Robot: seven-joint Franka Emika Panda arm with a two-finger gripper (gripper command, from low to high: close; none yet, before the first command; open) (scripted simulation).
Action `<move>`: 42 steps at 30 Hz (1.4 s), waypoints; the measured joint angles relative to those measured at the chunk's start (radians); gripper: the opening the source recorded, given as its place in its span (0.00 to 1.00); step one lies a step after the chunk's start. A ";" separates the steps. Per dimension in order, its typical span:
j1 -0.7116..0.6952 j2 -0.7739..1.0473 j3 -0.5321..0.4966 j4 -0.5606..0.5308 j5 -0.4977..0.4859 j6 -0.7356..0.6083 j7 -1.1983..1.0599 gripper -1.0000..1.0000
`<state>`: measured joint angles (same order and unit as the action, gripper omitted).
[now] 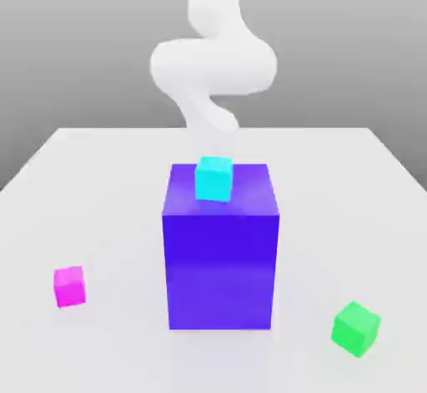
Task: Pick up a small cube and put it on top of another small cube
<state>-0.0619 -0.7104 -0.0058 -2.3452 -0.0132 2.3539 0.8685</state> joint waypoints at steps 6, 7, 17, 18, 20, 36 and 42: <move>-0.148 0.225 -0.029 -0.112 -0.032 0.134 0.171 0.50; -0.170 0.261 -0.035 -0.130 -0.036 0.156 0.198 0.50; -0.359 0.624 -0.141 -0.312 -0.031 0.374 0.432 0.50; -0.389 0.660 -0.154 -0.330 -0.018 0.396 0.447 0.50; -0.422 0.734 -0.169 -0.366 0.020 0.440 0.467 0.50; -0.528 1.005 -0.066 -0.359 0.159 0.644 0.409 0.00; -0.492 0.810 -0.116 -0.384 0.047 0.485 0.476 0.00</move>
<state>-0.5535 0.0993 -0.1222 -2.7289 0.0343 2.8391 1.3449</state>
